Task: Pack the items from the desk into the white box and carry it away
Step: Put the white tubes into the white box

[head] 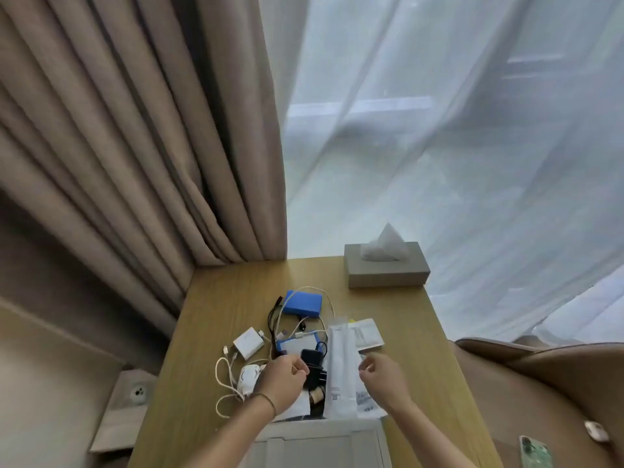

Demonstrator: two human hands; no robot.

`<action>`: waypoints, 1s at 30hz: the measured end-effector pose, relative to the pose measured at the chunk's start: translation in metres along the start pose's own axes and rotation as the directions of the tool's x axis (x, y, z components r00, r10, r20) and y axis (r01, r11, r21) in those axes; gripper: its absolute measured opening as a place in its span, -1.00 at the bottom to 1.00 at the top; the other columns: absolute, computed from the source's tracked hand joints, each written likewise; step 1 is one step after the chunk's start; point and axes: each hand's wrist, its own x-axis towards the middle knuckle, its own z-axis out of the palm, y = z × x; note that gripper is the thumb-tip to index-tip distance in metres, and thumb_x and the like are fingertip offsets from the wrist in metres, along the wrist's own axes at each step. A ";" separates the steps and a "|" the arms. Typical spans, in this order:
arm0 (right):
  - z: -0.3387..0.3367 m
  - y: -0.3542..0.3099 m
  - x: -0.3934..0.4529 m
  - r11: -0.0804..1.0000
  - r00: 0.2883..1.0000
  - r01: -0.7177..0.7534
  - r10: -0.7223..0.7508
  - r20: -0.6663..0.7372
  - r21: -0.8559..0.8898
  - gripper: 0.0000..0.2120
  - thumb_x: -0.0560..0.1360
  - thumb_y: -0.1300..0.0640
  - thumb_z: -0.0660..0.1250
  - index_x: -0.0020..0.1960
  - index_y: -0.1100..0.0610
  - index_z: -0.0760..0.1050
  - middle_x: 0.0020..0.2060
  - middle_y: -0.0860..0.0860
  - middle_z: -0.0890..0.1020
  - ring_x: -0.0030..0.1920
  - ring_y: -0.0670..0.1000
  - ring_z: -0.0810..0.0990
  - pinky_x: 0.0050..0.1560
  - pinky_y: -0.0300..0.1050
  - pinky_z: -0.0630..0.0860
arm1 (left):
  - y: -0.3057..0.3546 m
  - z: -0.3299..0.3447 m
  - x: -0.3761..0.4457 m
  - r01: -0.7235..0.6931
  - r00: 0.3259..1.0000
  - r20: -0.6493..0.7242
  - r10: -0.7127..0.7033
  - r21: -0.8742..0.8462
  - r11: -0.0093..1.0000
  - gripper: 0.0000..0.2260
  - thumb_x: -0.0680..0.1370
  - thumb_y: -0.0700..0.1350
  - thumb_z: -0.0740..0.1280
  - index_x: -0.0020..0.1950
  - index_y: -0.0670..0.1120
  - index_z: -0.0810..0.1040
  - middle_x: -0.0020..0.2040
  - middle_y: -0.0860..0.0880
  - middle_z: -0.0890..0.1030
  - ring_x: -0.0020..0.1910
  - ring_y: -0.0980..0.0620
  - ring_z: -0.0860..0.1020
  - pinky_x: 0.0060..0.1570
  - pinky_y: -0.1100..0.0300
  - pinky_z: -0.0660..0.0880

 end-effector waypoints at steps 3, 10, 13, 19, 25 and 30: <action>0.007 0.002 0.015 0.994 0.999 -0.040 0.041 0.010 -0.102 -0.93 0.50 0.10 0.32 -0.15 -0.04 0.52 -0.22 -0.13 0.63 -0.24 -0.13 0.58 -0.36 -0.23 0.42 | 0.003 0.007 0.009 0.030 0.999 0.021 -0.031 0.029 0.999 -0.83 0.53 -0.11 0.25 -0.16 0.10 0.59 -0.18 0.05 0.63 -0.15 0.07 0.59 -0.10 0.14 0.55; 0.025 -0.013 0.037 0.944 0.999 -0.027 0.035 0.019 -0.330 -0.61 0.40 -0.30 0.33 -0.30 0.00 0.36 -0.41 -0.11 0.47 -0.41 -0.05 0.41 -0.41 -0.19 0.30 | 0.008 0.014 0.014 0.045 0.999 0.011 -0.046 0.076 0.996 -0.82 0.53 -0.10 0.26 -0.19 0.14 0.58 -0.18 0.09 0.62 -0.15 0.15 0.57 -0.15 0.22 0.51; 0.035 -0.017 0.045 0.952 0.998 -0.015 0.033 0.053 -0.307 -0.68 0.41 -0.19 0.37 -0.25 0.00 0.35 -0.32 -0.09 0.50 -0.32 -0.03 0.47 -0.40 -0.17 0.30 | 0.007 0.015 0.016 0.054 0.998 0.003 -0.055 0.092 0.994 -0.82 0.54 -0.11 0.26 -0.17 0.14 0.57 -0.16 0.08 0.61 -0.13 0.13 0.56 -0.10 0.18 0.53; 0.037 -0.018 0.059 0.960 0.974 -0.157 0.111 0.199 0.233 -0.76 0.47 0.19 0.41 -0.28 0.10 0.38 -0.31 0.05 0.50 -0.28 0.04 0.49 -0.21 -0.06 0.46 | 0.005 0.018 0.023 0.048 0.999 0.008 -0.049 0.101 0.994 -0.83 0.55 -0.10 0.27 -0.13 0.14 0.59 -0.12 0.06 0.63 -0.10 0.12 0.57 -0.05 0.15 0.56; -0.003 -0.003 0.043 0.744 0.975 -0.210 0.116 0.188 0.634 -0.77 0.45 0.35 0.33 -0.23 0.15 0.31 -0.24 0.15 0.48 -0.27 0.07 0.54 -0.38 -0.09 0.53 | 0.020 0.031 0.032 0.030 0.999 0.039 -0.036 0.133 0.991 -0.82 0.55 -0.11 0.23 -0.12 0.10 0.60 -0.18 0.07 0.64 -0.12 0.05 0.61 -0.08 0.15 0.56; -0.028 0.017 0.028 0.672 0.976 -0.217 0.126 0.180 0.708 -0.82 0.42 0.33 0.43 -0.03 0.16 0.52 -0.12 0.07 0.72 -0.20 0.12 0.72 -0.29 -0.04 0.59 | 0.040 0.055 0.050 0.004 0.998 0.061 -0.015 0.180 0.984 -0.78 0.57 -0.14 0.19 0.13 0.02 0.57 0.04 -0.03 0.65 0.02 -0.03 0.60 0.06 0.08 0.58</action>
